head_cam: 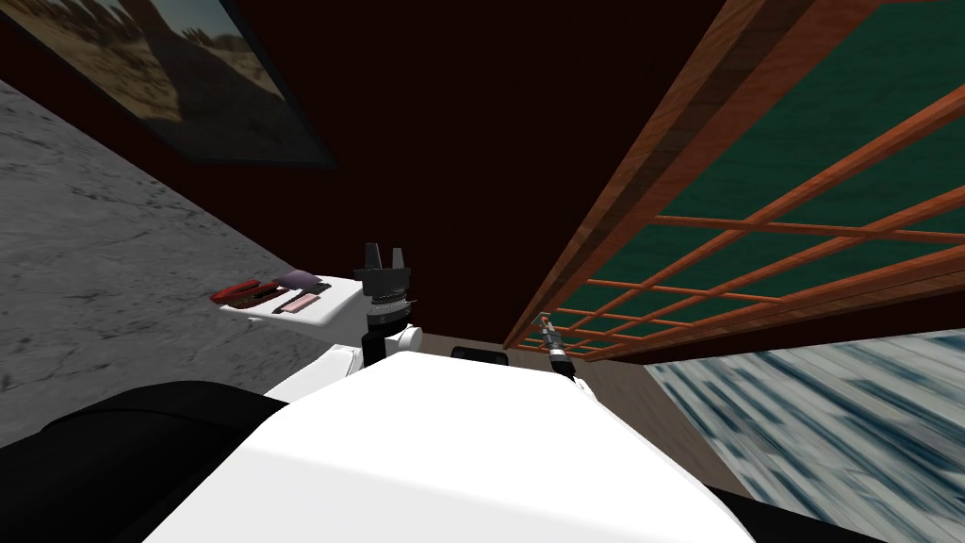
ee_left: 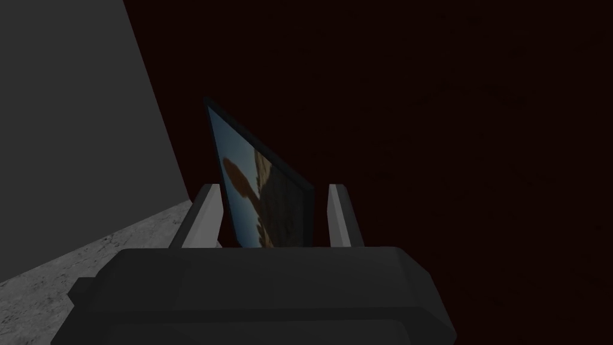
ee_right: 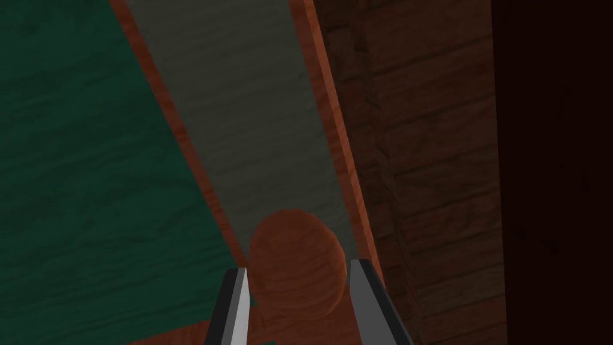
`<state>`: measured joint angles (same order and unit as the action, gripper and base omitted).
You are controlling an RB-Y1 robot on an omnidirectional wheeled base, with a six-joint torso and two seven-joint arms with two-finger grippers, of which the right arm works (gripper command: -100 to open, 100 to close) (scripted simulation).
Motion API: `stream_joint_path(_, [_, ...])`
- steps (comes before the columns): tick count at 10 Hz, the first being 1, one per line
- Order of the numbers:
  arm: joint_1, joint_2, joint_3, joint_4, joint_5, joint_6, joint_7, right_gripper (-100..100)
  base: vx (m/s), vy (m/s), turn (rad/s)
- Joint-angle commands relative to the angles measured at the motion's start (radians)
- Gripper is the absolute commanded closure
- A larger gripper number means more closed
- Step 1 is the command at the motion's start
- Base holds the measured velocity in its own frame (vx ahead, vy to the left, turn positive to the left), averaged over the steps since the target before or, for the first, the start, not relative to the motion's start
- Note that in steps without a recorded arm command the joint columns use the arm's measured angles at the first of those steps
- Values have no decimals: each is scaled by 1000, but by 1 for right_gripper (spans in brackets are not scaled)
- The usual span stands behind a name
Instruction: Pull the door open
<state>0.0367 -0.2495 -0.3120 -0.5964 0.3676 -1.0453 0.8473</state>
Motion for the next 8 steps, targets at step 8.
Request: stream_joint_path(8, [-19,0,-22,30,19,-7,-213,100,-25,-8,16])
